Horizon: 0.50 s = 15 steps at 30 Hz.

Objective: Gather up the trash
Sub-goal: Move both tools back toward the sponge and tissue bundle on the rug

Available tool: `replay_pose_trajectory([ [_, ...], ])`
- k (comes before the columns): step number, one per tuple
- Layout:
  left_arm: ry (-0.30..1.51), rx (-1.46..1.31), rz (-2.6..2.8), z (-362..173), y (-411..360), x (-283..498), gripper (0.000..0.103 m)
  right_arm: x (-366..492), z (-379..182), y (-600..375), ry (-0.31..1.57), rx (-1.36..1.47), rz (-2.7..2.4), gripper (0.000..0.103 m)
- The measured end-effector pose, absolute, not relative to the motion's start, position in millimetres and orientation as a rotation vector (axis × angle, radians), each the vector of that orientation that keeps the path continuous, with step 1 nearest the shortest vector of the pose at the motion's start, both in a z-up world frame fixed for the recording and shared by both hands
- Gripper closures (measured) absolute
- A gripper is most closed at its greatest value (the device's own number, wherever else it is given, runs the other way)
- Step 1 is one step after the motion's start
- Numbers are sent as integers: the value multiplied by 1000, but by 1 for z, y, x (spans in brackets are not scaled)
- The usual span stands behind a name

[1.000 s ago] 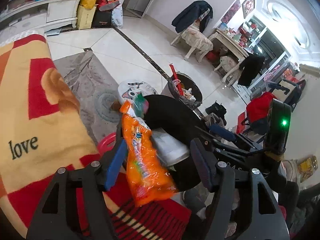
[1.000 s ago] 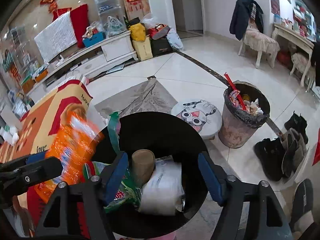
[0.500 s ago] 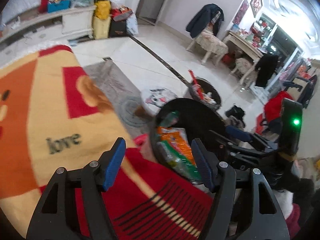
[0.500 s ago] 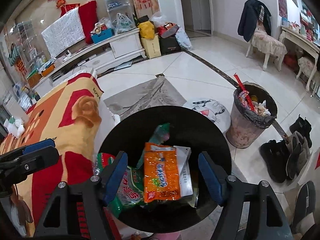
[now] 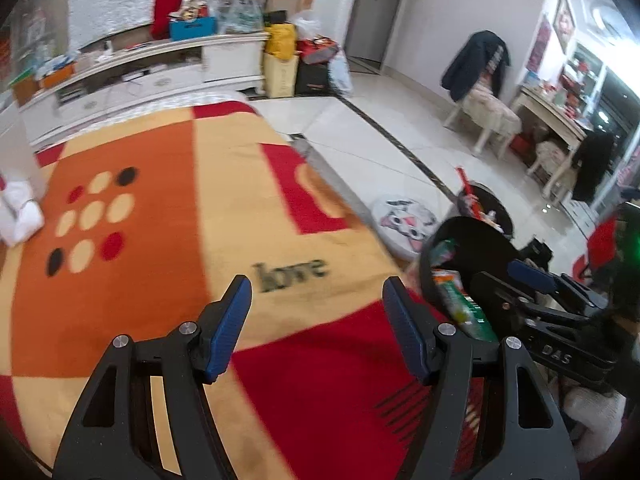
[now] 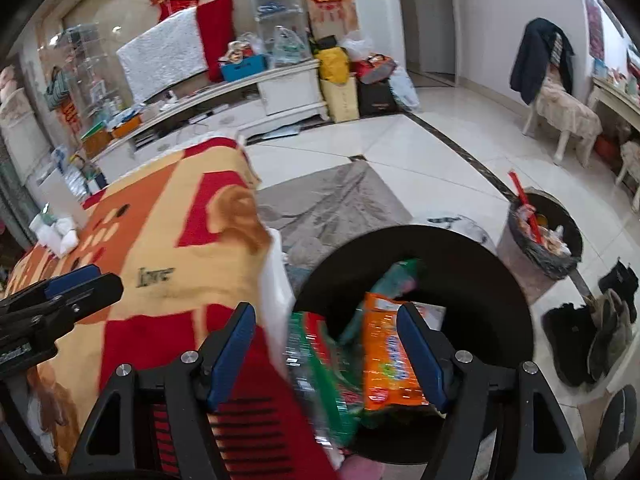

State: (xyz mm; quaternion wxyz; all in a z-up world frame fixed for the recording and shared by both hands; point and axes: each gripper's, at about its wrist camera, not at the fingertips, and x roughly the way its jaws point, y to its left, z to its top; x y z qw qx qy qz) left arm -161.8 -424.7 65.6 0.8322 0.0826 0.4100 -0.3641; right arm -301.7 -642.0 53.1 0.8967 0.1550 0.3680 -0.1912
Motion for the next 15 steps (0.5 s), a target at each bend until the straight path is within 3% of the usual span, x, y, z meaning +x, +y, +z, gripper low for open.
replay_pose_trajectory([
  [15,873,119,-537,57,-313,-113,36,-218,51,-552,801,254,-196,32],
])
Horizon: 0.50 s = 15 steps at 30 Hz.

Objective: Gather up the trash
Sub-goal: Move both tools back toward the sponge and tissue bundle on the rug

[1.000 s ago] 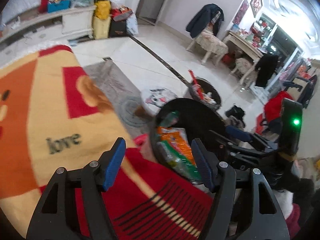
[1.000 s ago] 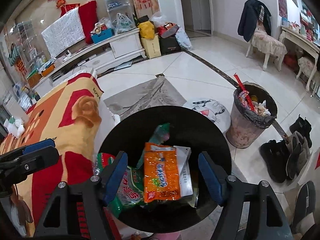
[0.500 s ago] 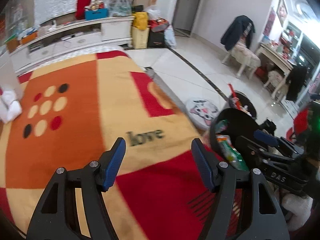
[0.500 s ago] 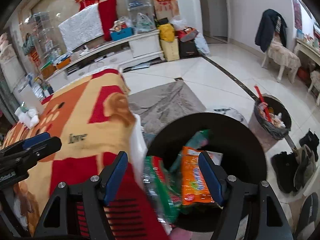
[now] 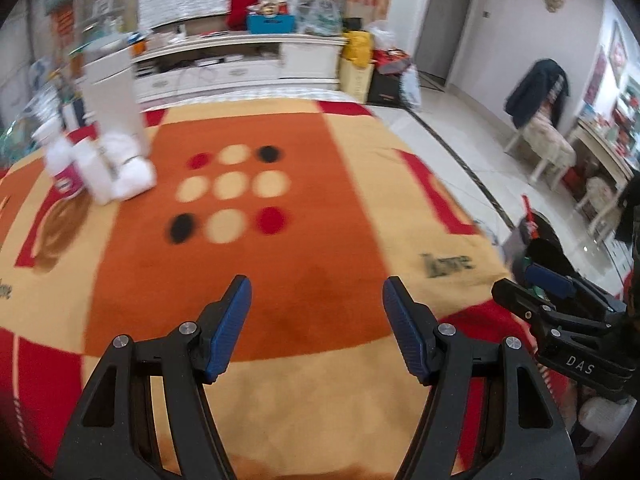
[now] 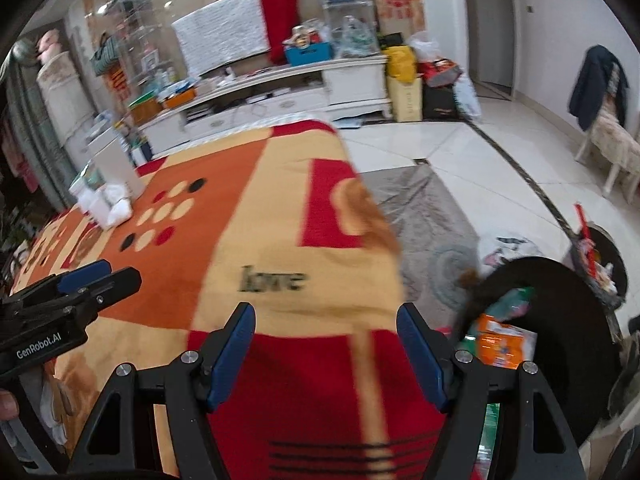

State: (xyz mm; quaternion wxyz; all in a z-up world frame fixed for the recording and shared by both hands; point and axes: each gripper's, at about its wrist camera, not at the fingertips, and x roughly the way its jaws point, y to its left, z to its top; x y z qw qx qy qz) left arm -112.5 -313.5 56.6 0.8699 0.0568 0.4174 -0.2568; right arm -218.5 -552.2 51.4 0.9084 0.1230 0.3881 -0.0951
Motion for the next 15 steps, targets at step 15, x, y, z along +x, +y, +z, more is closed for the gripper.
replay_pose_trajectory([
  [15,924,9,-211,50,-136,-38,36,-59,35,-420,848,272,197,32],
])
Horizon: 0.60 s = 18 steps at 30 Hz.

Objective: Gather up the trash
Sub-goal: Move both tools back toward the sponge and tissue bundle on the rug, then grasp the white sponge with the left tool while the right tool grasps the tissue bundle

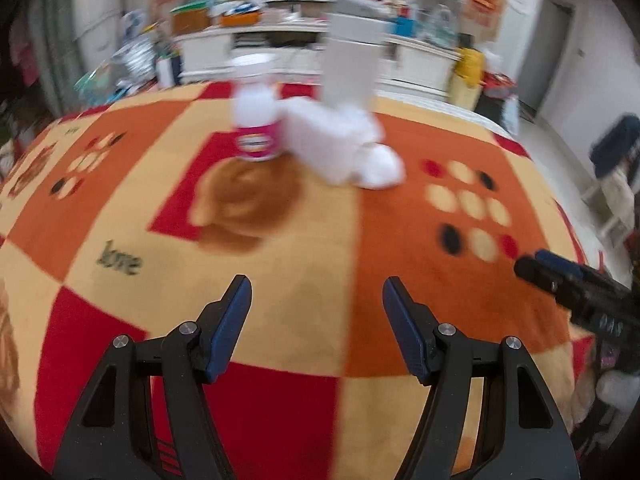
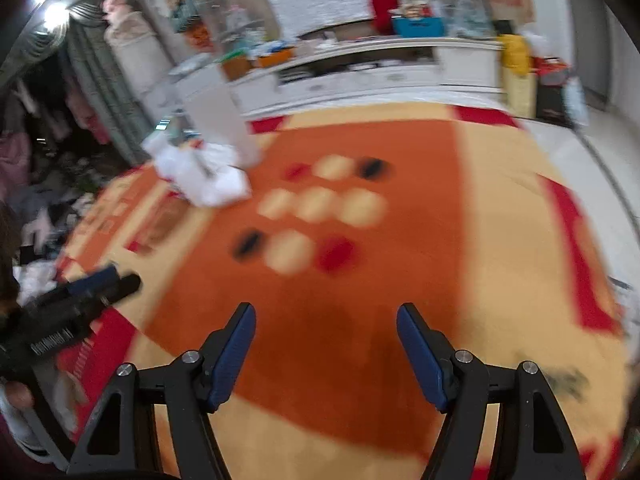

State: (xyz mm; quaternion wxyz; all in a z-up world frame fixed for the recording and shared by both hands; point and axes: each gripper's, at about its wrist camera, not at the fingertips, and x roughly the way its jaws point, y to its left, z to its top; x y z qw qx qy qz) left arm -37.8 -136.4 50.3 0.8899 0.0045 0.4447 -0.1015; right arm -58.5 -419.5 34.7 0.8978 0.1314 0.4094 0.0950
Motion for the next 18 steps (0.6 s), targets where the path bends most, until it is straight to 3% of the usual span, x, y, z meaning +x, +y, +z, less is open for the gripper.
replay_pose_trajectory([
  [9,946,-145,-169,59,-94,5,36,69,28,-358,870,316,298,53],
  [18,924,-208,-204,73,-113,39,36,98,7,-346,907,364,411,75],
])
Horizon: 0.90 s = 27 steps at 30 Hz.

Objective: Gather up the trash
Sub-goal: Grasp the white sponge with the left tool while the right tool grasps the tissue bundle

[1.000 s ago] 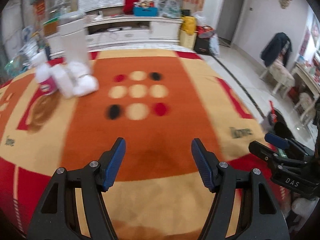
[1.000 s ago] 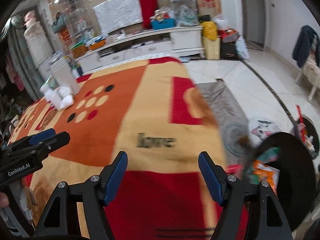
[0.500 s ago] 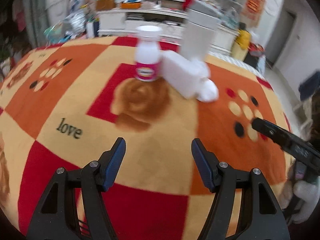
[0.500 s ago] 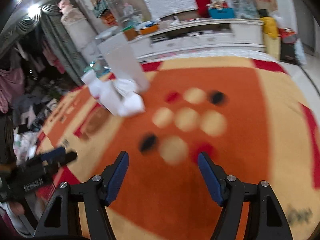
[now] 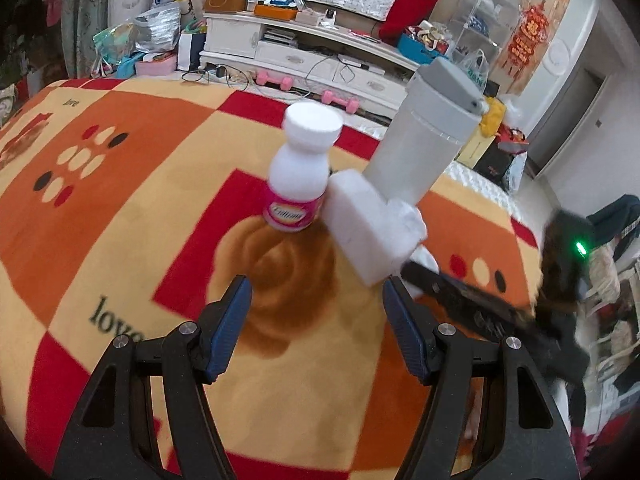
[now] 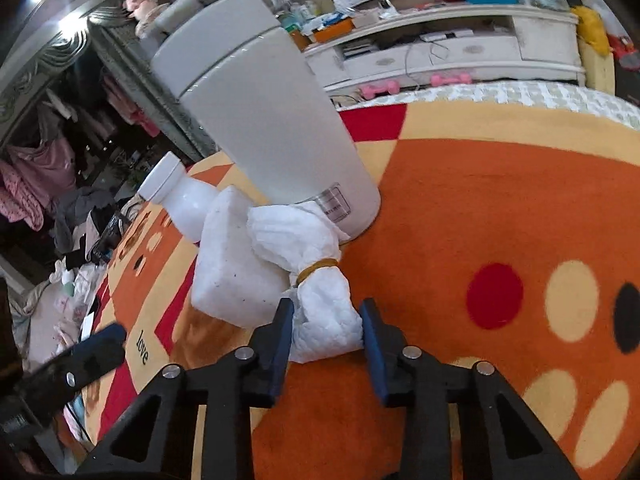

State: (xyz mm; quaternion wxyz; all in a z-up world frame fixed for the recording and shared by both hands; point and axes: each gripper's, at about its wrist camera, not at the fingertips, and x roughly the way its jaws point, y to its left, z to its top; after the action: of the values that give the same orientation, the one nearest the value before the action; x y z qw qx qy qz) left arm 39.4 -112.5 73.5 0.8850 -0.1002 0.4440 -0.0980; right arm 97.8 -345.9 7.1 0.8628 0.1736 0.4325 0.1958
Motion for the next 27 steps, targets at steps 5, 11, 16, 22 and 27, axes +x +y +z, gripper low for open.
replay_pose_trajectory([
  [5,926,-247,-202,73,-137,67,36,54,26,-377,850,364,383,75],
  [11,979,-280,-133,52,-160,102,36,13,20,-414,887,383,332,75],
  [16,1005,-308,-187,40,-163,103,69,-6,15,-434,889,434,321,75],
  [22,1096,-439,-420,51,-155,52,71,-26,27,-436,867,398,298,75],
  [27,1226,-386,-589,40,-162,-15,69,-57,31,-445,886,381,259,75],
])
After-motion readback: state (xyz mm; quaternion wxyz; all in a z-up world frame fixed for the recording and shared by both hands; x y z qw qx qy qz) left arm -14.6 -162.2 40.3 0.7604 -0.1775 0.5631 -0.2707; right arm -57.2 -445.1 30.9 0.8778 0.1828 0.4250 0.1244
